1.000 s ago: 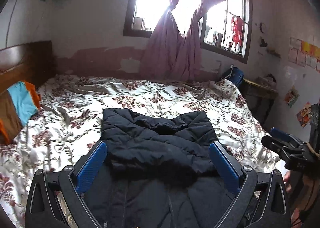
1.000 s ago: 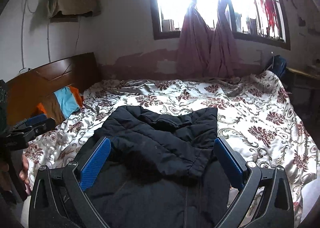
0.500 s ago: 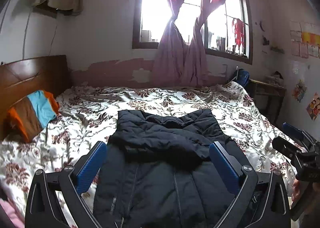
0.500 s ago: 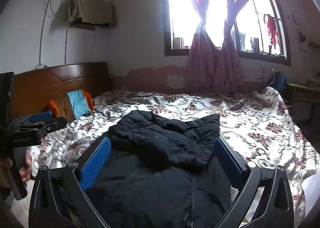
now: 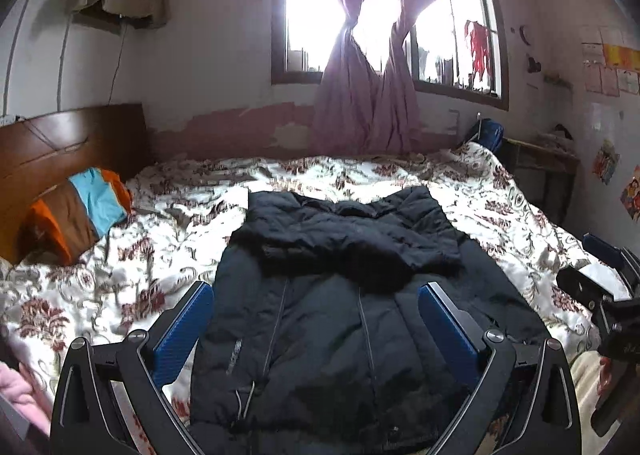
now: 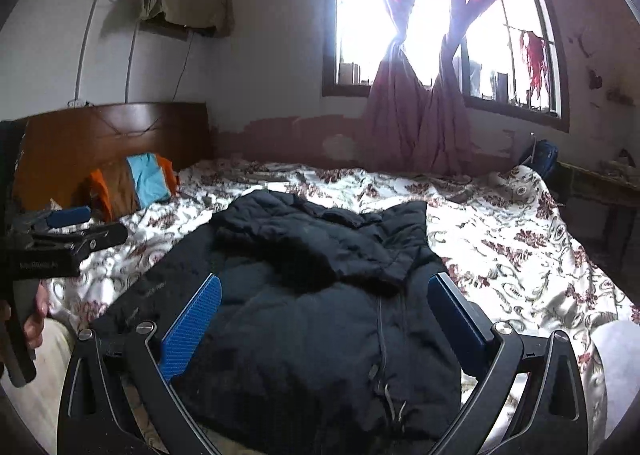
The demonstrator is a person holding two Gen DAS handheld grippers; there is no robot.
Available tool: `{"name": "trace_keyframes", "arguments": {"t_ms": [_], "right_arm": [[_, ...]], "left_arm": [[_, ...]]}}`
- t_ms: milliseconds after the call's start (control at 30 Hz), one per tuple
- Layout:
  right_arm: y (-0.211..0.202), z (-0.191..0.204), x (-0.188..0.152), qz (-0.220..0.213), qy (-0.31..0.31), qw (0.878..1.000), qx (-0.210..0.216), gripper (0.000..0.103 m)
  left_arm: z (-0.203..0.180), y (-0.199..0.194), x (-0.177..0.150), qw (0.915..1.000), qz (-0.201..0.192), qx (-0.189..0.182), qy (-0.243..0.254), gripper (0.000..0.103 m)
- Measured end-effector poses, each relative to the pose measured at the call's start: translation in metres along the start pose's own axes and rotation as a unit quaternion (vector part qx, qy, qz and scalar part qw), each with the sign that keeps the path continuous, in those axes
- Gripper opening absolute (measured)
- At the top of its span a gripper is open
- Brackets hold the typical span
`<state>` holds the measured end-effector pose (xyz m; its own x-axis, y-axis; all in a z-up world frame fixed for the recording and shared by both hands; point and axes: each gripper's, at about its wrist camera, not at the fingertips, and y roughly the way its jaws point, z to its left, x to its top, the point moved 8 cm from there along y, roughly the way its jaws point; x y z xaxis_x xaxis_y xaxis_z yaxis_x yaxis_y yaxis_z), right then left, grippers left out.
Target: Fold large clothes
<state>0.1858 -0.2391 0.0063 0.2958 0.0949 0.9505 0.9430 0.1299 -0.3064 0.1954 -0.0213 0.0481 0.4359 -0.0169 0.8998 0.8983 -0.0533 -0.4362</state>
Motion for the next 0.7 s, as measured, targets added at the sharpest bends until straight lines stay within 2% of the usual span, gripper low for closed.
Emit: {"name": "trace_keyframes", "arguments": {"t_ms": [167,433,700], "right_arm": [[-0.003,0.002,-0.021,0.017,-0.014,1.0,-0.009,0.101],[-0.01,-0.008,-0.042,0.031,-0.02,0.999,-0.04,0.101],[-0.008,-0.012,-0.06,0.047,-0.008,0.998,-0.047,0.101]], "left_arm": [[0.006,0.005,-0.019,0.9992,0.035,0.01,-0.017,0.103],[0.006,0.006,-0.04,0.9979,0.058,0.025,-0.008,0.103],[0.007,0.009,-0.058,0.9967,0.076,0.027,-0.007,0.103]]}}
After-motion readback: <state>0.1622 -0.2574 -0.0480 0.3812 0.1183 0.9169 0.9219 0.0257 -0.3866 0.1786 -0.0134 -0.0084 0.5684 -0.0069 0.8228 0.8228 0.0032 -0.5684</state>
